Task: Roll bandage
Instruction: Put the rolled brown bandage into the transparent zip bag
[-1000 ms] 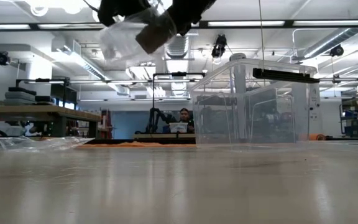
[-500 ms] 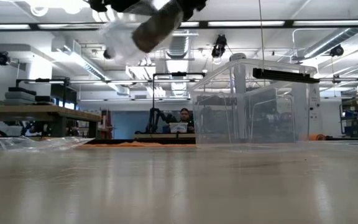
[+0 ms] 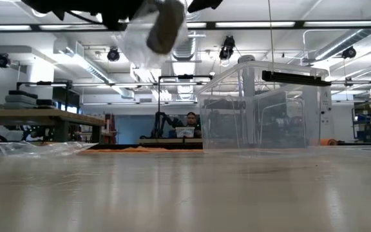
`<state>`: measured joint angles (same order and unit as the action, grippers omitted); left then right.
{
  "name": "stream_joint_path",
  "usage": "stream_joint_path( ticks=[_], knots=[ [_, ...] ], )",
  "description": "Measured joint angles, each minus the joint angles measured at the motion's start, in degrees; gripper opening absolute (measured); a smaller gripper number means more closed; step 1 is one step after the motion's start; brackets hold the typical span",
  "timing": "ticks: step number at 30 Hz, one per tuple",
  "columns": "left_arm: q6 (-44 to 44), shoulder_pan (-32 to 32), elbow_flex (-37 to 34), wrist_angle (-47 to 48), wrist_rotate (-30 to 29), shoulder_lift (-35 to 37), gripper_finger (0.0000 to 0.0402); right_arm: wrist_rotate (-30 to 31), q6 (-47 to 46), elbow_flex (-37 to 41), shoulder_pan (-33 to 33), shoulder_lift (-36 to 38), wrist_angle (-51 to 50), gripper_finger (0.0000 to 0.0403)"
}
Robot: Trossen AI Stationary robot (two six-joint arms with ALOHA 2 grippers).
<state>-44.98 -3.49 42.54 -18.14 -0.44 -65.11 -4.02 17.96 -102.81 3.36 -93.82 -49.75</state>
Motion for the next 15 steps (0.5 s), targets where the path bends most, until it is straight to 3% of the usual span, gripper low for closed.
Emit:
stream_joint_path(
  ticks=[3,9,15],
  knots=[
    [-3.56,-0.2,-2.12,-4.47,3.91,4.59,0.0,2.92,-0.16,0.99,-0.11,-0.09,-0.31,0.0274],
    [-3.59,-1.0,-4.73,-5.99,26.43,12.09,0.0,4.01,1.74,2.31,-2.25,-0.83,6.77,0.0268],
    [-0.74,-1.02,-5.1,-6.49,28.2,12.91,0.0,3.58,3.69,2.56,-4.88,-3.24,14.5,0.0272]
  ],
)
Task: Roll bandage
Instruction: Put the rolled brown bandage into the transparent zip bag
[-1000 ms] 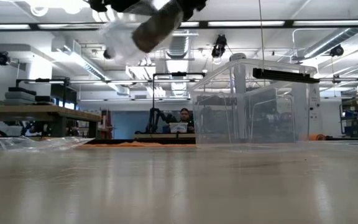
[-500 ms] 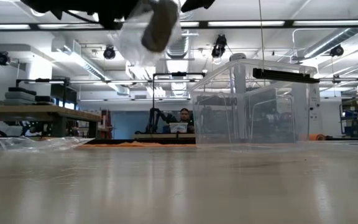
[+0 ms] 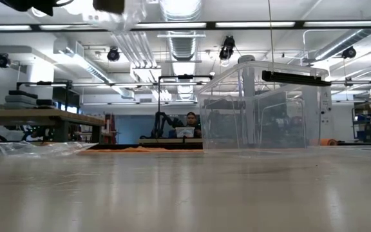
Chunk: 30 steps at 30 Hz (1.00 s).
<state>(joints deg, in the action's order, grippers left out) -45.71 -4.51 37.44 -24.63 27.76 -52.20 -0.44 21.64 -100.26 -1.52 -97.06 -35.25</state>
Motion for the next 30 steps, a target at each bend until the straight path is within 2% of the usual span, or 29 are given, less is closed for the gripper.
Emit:
stream_joint_path(
  ticks=[6,10,13,18,25,28,30],
  knots=[
    [0.43,0.0,-0.09,0.23,-0.06,-1.27,0.0,-0.51,-0.22,0.03,-1.68,-1.52,4.66,0.027],
    [1.85,0.0,-0.09,0.91,-0.13,-2.82,0.0,-4.7,-0.85,0.03,-1.59,-1.43,5.58,0.0251],
    [1.87,0.0,-0.09,0.01,-0.19,-4.3,0.0,-7.06,-0.24,0.03,-1.46,-1.54,6.04,0.0228],
    [3.15,0.0,-0.09,-3.46,-0.19,-6.57,0.0,-7.13,1.49,-0.1,-1.46,-4.0,5.53,0.0187],
    [3.37,0.0,-0.09,-4.17,-0.19,-7.37,0.0,-5.47,1.51,0.01,-1.46,-5.54,6.11,0.0152],
    [3.91,0.0,-0.09,-4.03,-0.22,-7.22,0.0,-3.58,1.51,0.01,-1.46,-5.59,5.92,0.0115],
    [4.86,0.0,-0.09,-3.85,-0.4,-6.66,0.0,-2.78,1.5,0.0,-1.42,-5.49,5.63,0.0075]
  ],
)
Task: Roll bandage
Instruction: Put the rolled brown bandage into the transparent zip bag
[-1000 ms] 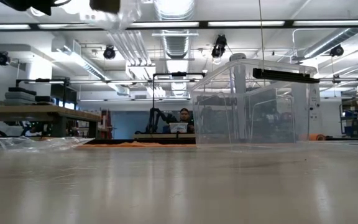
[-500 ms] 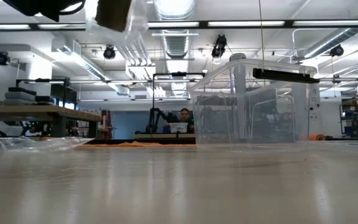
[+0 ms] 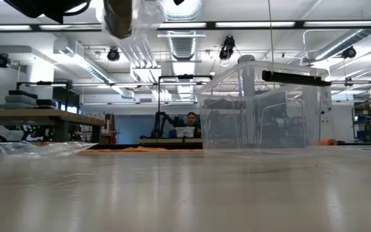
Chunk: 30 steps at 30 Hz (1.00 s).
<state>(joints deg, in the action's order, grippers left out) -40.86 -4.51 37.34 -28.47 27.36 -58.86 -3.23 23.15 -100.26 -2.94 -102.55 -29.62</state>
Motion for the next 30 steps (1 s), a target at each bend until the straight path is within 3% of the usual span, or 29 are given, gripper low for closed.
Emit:
stream_joint_path(
  ticks=[3,6,11,15,17,19,21,26,28,30],
  knots=[
    [1.24,0.0,0.0,0.11,-0.67,0.75,0.0,0.22,0.03,-0.47,0.05,0.12,-1.01,0.0015],
    [3.61,0.03,-0.02,1.15,-6.29,1.64,0.0,0.47,-1.49,-1.56,0.24,0.19,-2.45,0.001],
    [2.21,0.24,0.02,9.11,-30.97,3.99,0.0002,3.08,-6.11,-6.66,1.74,0.17,-9.48,0.0003],
    [-7.06,0.02,0.07,15.71,-45.82,7.51,0.0024,16.27,-13.09,-12.2,5.09,0.02,-21.89,0.0001],
    [-8.13,-0.22,-0.04,16.82,-49.12,9.38,0.0039,26.23,-18.73,-14.61,7.53,0.43,-29.91,0.0001],
    [-7.6,0.04,-0.01,18.86,-49.88,11.29,0.0053,31.42,-24.42,-15.87,10.32,0.47,-33.78,0.0001],
    [-5.33,0.1,0.08,22.65,-50.45,13.37,0.0065,26.4,-27.32,-15.75,12.36,0.37,-36.11,0.0],
    [1.51,0.05,0.0,30.33,-50.81,17.43,0.0085,-11.57,-21.57,-15.12,12.59,0.15,-27.65,0.0],
    [2.08,0.07,0.0,31.22,-50.6,18.22,0.0089,-17.09,-20.46,-15.11,12.81,0.08,-23.75,0.0],
    [2.66,0.11,0.0,31.42,-50.64,19.21,0.0091,-14.4,-19.85,-16.08,13.12,-0.01,-24.05,0.0]
  ],
)
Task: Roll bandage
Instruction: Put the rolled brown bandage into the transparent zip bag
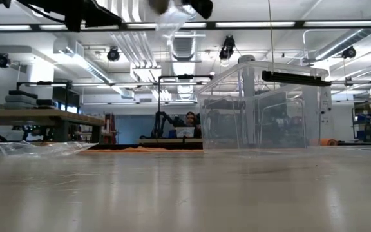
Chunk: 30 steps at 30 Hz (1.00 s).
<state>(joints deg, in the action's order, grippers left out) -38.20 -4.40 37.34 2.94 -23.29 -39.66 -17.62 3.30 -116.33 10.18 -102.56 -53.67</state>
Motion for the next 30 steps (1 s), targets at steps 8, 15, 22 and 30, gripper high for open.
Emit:
stream_joint_path(
  ticks=[8,15,22,30],
  knots=[
    [1.53,0.08,0.02,0.58,0.09,1.71,0.0077,46.56,-6.41,-1.75,2.8,0.13,-12.89,0.0],
    [2.38,0.08,0.02,0.22,0.2,0.99,0.0064,27.75,-7.26,-1.66,2.49,0.17,-12.36,0.0],
    [5.18,0.1,0.02,-1.72,0.3,-1.7,0.0078,17.81,-2.64,-1.66,0.34,0.17,-4.78,0.0],
    [11.1,0.1,0.02,-7.36,10.48,-5.07,0.0143,20.01,-4.24,-1.64,0.23,0.17,-5.3,0.0]
  ],
)
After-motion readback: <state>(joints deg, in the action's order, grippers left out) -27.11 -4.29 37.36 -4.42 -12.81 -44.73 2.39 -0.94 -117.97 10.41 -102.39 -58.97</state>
